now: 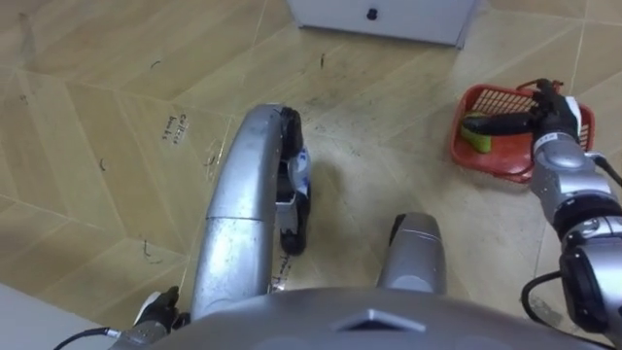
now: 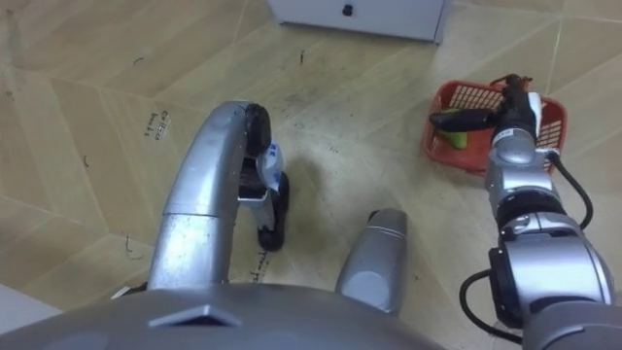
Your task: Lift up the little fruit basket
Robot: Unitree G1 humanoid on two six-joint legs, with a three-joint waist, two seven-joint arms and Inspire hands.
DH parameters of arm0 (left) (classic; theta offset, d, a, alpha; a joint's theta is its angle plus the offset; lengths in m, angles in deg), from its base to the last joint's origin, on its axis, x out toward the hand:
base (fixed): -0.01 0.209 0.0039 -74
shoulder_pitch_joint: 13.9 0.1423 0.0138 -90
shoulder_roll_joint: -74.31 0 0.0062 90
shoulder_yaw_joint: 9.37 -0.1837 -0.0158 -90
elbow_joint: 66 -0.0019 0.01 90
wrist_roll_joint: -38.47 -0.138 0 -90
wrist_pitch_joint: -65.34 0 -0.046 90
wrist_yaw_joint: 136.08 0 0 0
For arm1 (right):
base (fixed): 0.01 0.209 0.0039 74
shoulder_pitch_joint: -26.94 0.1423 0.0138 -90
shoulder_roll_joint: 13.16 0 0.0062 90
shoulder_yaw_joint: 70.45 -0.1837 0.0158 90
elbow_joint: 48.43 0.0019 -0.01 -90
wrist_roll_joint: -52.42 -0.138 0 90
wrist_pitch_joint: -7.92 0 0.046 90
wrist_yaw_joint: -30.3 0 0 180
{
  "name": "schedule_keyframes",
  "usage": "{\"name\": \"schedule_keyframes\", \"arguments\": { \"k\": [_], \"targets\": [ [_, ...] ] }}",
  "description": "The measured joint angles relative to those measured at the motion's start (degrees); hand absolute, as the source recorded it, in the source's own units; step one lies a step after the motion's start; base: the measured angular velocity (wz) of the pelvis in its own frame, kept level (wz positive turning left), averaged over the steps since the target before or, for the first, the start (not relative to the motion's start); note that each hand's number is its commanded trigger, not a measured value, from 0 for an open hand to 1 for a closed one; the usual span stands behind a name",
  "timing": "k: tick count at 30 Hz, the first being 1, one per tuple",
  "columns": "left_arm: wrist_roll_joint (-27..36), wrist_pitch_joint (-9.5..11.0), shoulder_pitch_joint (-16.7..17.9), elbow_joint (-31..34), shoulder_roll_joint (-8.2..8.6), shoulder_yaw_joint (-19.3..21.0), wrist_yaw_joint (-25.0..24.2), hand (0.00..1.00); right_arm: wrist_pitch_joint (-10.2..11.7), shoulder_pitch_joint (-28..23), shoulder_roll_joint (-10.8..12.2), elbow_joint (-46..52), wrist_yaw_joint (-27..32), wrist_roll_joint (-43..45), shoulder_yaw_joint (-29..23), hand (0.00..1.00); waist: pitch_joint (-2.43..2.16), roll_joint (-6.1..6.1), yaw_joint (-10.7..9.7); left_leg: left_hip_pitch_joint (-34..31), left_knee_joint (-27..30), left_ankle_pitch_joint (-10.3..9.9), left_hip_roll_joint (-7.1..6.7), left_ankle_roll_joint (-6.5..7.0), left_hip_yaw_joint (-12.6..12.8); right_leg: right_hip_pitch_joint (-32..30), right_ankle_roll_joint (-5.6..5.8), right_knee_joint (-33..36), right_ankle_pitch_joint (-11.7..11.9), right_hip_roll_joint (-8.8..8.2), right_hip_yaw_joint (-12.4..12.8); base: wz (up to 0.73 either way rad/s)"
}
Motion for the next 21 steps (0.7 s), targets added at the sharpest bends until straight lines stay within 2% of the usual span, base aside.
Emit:
{"name": "schedule_keyframes", "arguments": {
  "k": [2, 10, 18, 21],
  "targets": [
    [0.0, 0.05, 0.0, 0.0, 0.0, 0.0, 0.03, 0.0, 0.0, 0.0, -0.34, 0.0, 0.14, 0.13, 0.0, 0.0, 0.06, -0.1, -0.01, 0.03, -0.1, 0.13, -0.09, 0.27, 0.41, -0.09, 0.0, 0.09, -0.01, -0.43, 0.31, 0.0],
    [-0.03, 0.36, -0.01, 0.0, -0.05, 0.0, 0.15, 0.0, 0.02, 0.18, -0.48, 0.29, 1.19, 0.36, 0.0, 0.0, 0.27, -0.46, 0.07, 0.04, -0.05, 0.67, -0.06, 0.37, 0.31, -0.01, -0.06, 0.74, -0.04, -0.38, 0.42, 0.0],
    [-0.12, 1.24, 0.04, 0.13, -0.05, 0.04, 0.24, 0.0, 0.91, 0.33, -0.46, 8.09, 4.31, 6.09, -0.04, 0.0, 0.44, -1.03, -0.45, 0.32, 0.01, 0.74, -0.05, 0.28, 0.26, 0.25, -0.15, 0.65, -0.09, -0.21, 0.7, 0.0],
    [-0.09, 1.29, 0.14, 0.14, -0.05, -0.04, 0.43, 0.0, 0.92, 0.33, -0.34, 10.12, 5.9, 8.57, -0.01, 0.0, 0.34, -1.49, -0.61, 0.45, 0.07, 0.73, -0.02, 0.29, 0.32, 0.3, -0.15, 0.71, -0.09, -0.26, 0.88, 0.0]
  ]
}}
